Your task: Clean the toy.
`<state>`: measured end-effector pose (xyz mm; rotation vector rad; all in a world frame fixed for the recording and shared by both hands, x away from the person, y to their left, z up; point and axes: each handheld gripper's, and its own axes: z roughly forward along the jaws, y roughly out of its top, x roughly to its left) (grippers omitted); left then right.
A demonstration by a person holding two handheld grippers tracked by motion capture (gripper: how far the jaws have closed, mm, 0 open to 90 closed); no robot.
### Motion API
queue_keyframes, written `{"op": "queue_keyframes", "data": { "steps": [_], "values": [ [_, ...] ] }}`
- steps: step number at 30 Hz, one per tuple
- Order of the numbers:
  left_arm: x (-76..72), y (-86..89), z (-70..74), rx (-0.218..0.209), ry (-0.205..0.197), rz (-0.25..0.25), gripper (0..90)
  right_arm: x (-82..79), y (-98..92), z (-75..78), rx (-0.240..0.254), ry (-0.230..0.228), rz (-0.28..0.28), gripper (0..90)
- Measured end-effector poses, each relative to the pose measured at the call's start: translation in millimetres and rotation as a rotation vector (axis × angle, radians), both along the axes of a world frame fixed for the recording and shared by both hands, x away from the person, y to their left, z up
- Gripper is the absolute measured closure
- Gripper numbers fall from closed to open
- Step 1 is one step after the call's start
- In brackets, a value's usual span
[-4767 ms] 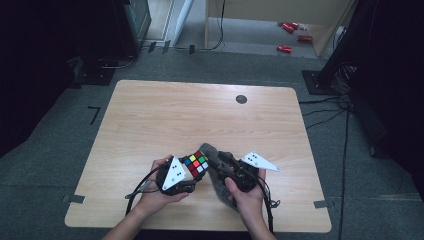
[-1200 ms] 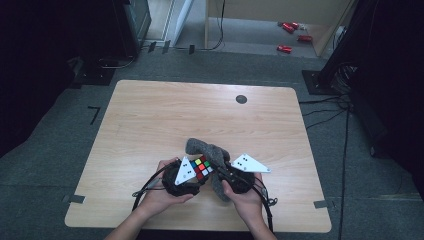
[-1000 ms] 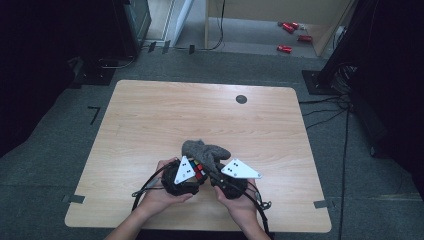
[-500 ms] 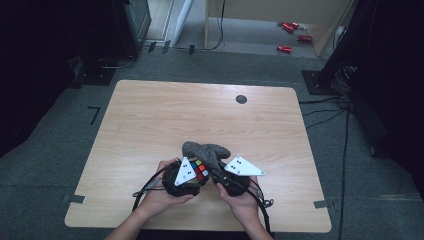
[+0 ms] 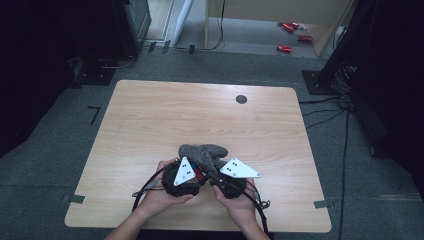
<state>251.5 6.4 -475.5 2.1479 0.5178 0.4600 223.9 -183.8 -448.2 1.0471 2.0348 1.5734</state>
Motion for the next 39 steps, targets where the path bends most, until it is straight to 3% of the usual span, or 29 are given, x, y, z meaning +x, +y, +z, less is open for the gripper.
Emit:
{"op": "queue_keyframes", "data": {
  "steps": [4,9,11,17,24,25,26,27,30,33,36,39],
  "values": [
    [0.7,-0.8,-0.3,0.005,0.000,0.003,35.2,-1.6,-0.7,-1.0,0.000,0.001,-0.009,80.8],
    [0.9,-0.5,-1.5,0.011,0.000,0.011,35.2,-10.9,20.6,-6.3,-0.028,0.002,0.065,80.7],
    [0.6,-0.2,-0.3,0.000,-0.001,0.010,35.2,-9.9,19.8,-5.3,-0.026,0.000,0.071,80.9],
    [-0.6,-1.9,-0.1,0.004,-0.004,-0.002,35.2,-0.1,-2.8,-1.7,0.018,0.005,-0.009,81.0],
    [-0.5,-0.9,0.6,0.000,-0.008,0.005,35.2,-13.7,22.5,-3.9,-0.051,-0.029,0.064,80.5],
    [-0.7,-0.8,0.9,-0.004,-0.008,0.005,35.2,-13.7,22.5,-3.9,-0.051,-0.029,0.064,80.5],
    [-0.9,-1.1,1.5,-0.005,-0.010,0.005,35.3,-8.7,15.3,-2.5,-0.020,-0.015,0.064,80.8],
    [-1.0,-1.5,1.7,-0.002,-0.011,0.004,35.3,-8.7,15.3,-2.5,-0.020,-0.015,0.064,80.8],
    [-1.5,-2.8,0.7,0.005,-0.008,-0.004,35.2,-1.5,-1.7,-1.1,0.007,-0.002,-0.006,80.8],
    [-1.3,-3.0,0.5,0.002,-0.008,-0.002,35.2,-4.0,1.6,-1.6,-0.003,-0.010,-0.007,80.5],
    [-0.7,-2.2,0.2,0.006,-0.009,0.003,35.2,-10.8,15.8,-4.8,-0.016,-0.012,0.049,80.3],
    [-1.1,-1.4,1.1,-0.002,-0.011,0.003,35.2,-12.2,20.7,-4.3,-0.031,-0.015,0.068,80.5]
  ]
}}
